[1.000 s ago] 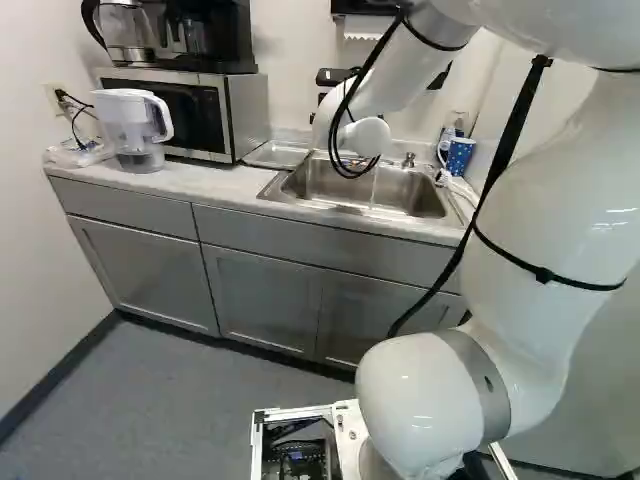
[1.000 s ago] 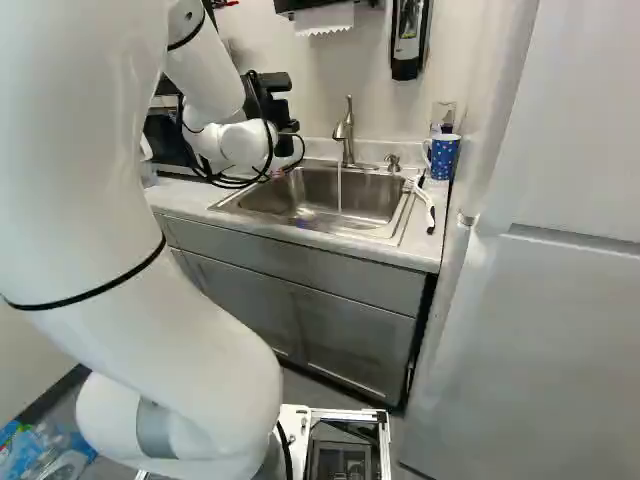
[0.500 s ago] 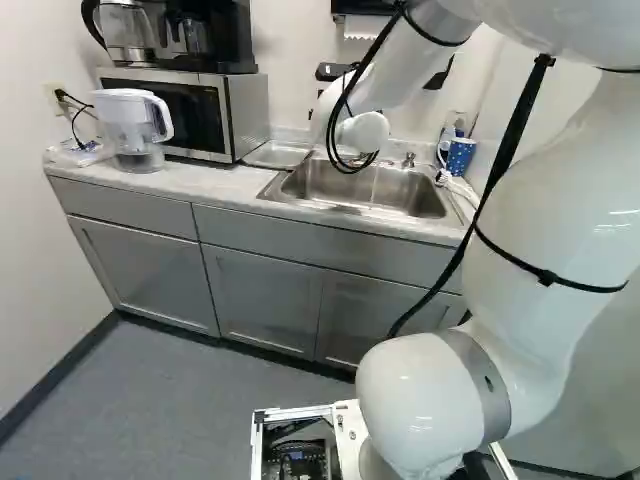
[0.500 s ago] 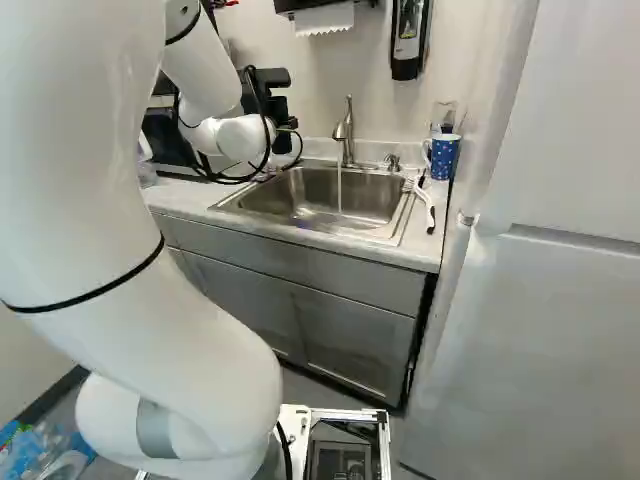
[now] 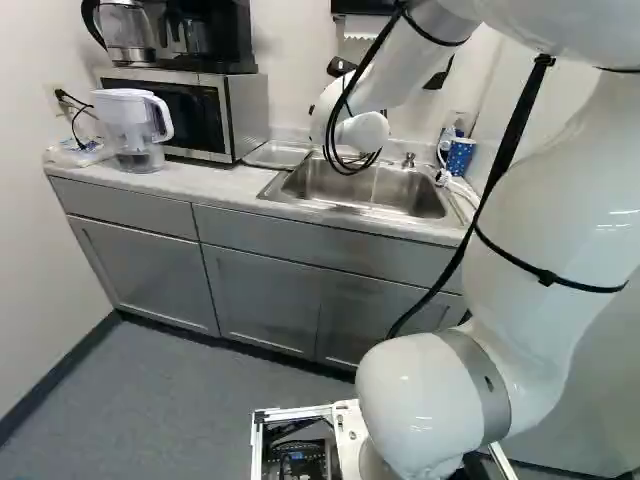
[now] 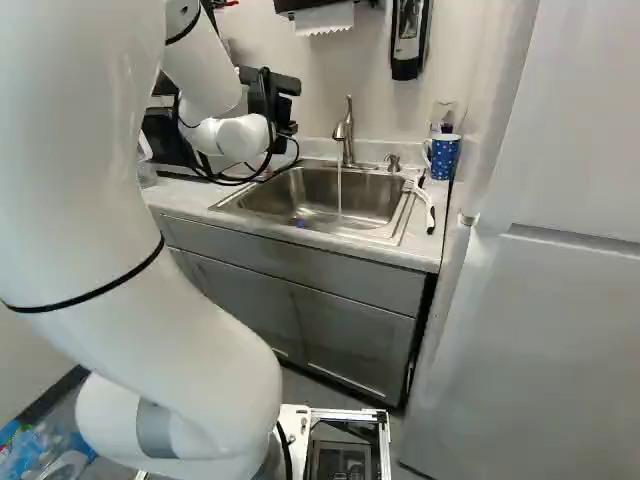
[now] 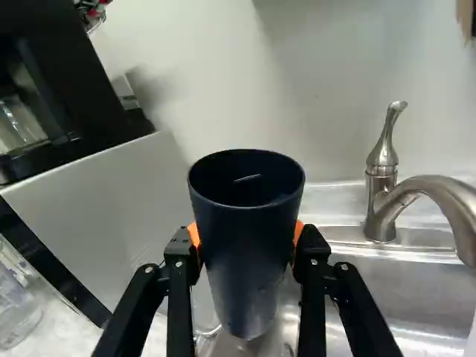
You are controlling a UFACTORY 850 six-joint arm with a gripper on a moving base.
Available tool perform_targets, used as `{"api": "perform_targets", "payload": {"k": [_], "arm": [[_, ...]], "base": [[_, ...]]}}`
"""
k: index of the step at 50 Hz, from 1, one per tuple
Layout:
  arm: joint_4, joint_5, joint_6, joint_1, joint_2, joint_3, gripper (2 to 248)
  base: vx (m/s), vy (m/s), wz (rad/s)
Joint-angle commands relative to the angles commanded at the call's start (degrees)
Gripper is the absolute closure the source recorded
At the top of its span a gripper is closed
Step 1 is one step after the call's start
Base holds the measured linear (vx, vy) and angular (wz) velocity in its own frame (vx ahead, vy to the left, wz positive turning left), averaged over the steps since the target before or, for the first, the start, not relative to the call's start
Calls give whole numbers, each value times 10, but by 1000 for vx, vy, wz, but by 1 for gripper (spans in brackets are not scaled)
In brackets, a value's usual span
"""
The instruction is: Rinse the cup and place it in the tray
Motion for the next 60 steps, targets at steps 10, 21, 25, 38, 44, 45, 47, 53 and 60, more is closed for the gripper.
{"api": "perform_targets", "payload": {"k": [10,21,25,38,44,45,47,53,60], "arm": [[0,0,60,0,0,0,124],[0,0,127,0,0,0,124],[0,0,151,0,0,0,124],[0,0,229,0,0,0,124],[0,0,265,0,0,0,124],[0,0,271,0,0,0,124],[0,0,283,0,0,0,124],[0,0,319,0,0,0,124],[0,0,361,0,0,0,124]], "base": [[0,0,0],[0,0,0],[0,0,0],[0,0,0],[0,0,0],[0,0,0],[0,0,0],[0,0,0],[0,0,0]]}}
